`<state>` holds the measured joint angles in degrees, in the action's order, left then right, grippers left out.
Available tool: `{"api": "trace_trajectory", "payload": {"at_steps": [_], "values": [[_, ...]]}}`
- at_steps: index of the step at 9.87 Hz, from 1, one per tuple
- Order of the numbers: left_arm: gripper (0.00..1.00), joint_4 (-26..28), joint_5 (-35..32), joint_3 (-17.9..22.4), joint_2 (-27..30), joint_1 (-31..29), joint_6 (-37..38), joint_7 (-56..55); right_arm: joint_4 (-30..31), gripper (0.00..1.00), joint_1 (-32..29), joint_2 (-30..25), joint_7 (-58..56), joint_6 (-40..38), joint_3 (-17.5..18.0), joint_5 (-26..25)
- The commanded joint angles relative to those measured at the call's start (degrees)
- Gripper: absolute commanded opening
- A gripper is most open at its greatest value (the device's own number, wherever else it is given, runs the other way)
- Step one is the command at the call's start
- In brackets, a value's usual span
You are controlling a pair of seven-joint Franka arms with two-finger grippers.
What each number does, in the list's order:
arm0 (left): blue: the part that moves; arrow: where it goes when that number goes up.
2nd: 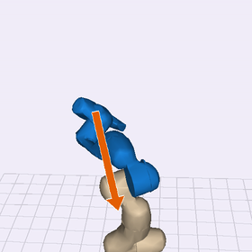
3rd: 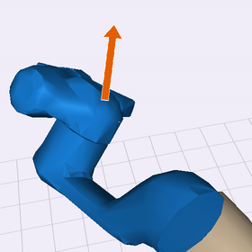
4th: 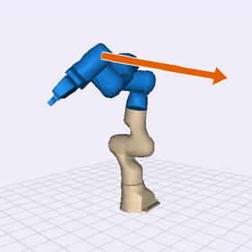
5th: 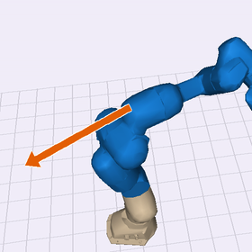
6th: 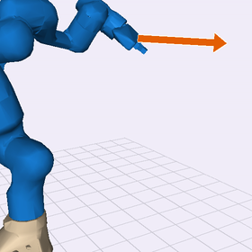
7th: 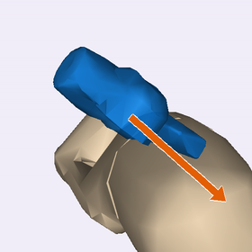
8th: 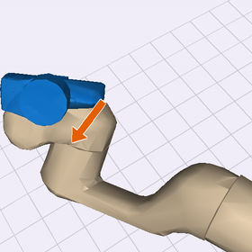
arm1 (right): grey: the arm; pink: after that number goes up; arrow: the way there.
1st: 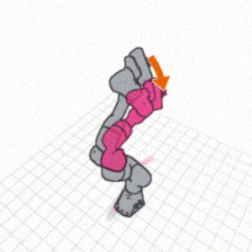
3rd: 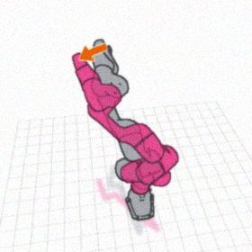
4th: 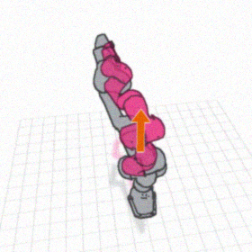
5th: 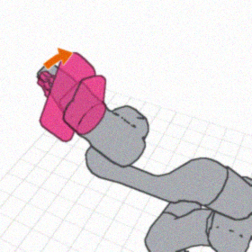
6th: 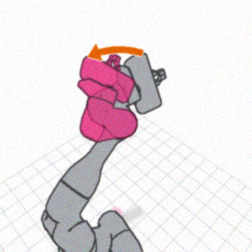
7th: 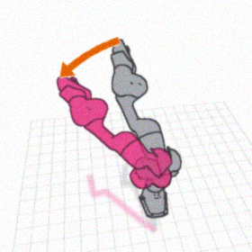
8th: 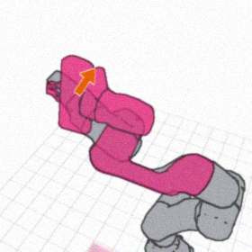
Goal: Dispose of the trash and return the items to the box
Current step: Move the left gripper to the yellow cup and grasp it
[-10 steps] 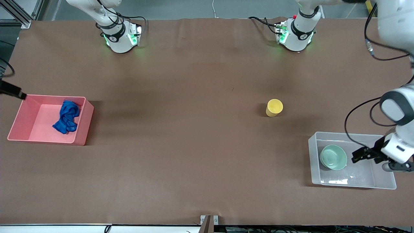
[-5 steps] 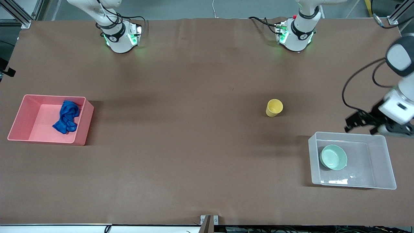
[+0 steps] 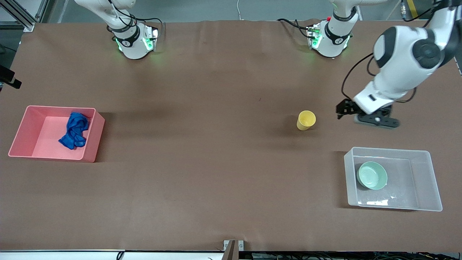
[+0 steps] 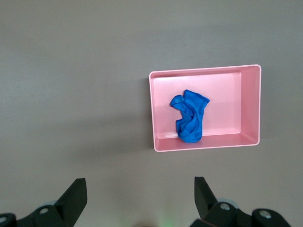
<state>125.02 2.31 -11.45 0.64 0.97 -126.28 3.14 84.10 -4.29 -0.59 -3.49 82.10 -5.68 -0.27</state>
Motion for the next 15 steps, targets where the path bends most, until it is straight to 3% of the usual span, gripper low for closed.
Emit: {"api": "trace_trajectory", "payload": {"at_steps": [1,5,9,10,11,12,15], "values": [[0.99,1.1,-1.3,-3.3,-7.9,-0.2,-4.8,-0.4,1.7,1.00,0.6,-1.4,0.4,0.9,0.2,-1.0],[0.93,3.9,-2.4,-4.4,-14.5,0.1,-11.3,-0.2,1.5,1.00,0.6,-1.3,0.4,1.0,0.1,-0.3],[0.87,5.0,-5.7,-4.5,-18.0,0.5,-11.5,-0.2,1.5,1.00,0.6,-1.3,0.4,1.0,0.1,-0.3],[0.64,5.2,-5.7,-4.5,-18.5,0.5,-11.5,-0.3,1.5,1.00,0.6,-1.3,0.4,1.0,0.1,-0.3],[0.20,5.2,-5.7,-4.5,-18.7,0.5,-11.5,-0.4,1.5,1.00,0.6,-1.3,0.4,1.0,0.1,-0.3],[0.02,5.2,-5.7,-4.6,-18.7,0.5,-11.5,-0.5,1.5,1.00,0.6,-1.3,0.4,0.9,0.1,-0.3],[0.00,5.7,-5.7,-6.1,-18.5,0.4,-11.0,-3.0,1.5,1.00,0.6,-1.3,0.5,0.8,0.1,-0.3]]}}
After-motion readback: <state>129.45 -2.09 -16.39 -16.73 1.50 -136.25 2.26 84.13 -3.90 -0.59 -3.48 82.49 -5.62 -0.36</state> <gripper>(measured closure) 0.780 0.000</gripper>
